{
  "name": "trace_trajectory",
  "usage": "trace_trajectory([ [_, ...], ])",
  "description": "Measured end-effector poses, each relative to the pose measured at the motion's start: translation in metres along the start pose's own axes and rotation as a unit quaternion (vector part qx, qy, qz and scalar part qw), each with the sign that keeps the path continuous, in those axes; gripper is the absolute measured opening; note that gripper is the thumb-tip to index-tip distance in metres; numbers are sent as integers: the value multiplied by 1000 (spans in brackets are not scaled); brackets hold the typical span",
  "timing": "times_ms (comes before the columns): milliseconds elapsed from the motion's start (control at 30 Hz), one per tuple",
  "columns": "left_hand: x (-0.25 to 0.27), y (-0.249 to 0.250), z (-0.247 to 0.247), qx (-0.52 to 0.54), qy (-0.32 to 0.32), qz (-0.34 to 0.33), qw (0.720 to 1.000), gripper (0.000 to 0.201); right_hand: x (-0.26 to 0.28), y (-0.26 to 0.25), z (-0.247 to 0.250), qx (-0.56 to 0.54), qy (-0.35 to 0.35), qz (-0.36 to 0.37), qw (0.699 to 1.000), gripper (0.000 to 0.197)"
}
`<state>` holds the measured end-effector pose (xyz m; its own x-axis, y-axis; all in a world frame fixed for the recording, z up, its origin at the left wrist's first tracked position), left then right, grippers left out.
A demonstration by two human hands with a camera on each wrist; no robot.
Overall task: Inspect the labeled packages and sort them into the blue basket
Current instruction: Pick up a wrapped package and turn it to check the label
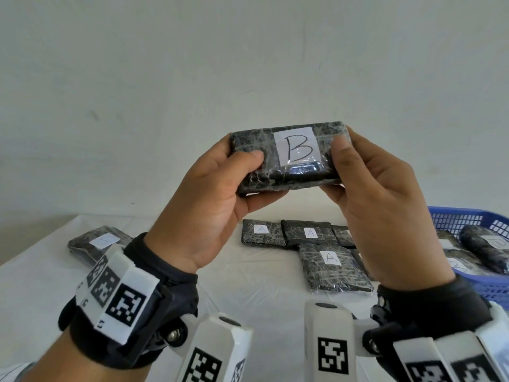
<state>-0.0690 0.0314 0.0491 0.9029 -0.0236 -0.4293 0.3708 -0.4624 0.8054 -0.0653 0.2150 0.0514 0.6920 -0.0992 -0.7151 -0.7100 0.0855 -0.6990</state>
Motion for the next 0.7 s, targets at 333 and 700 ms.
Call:
trace_trajectory([
  [333,1,-5,-4,-66,10,-20,998,48,4,-5,-8,61,30,6,998,21],
  [700,0,-7,-2,-45,6,75,996,31,5,-3,-1,113,-32,-57,991,96],
])
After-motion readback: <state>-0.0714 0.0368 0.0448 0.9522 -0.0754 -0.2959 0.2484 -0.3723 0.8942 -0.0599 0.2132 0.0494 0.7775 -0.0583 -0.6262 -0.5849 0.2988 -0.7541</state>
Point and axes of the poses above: each hand's wrist, its own x-axis away from the middle knuckle, its own z-axis out of the back of the hand, y = z × x, the point moved 1 cm from there along -x, towards the middle knuckle, and after that the axes turned 7 degrees about y, right-handed, at the moved point
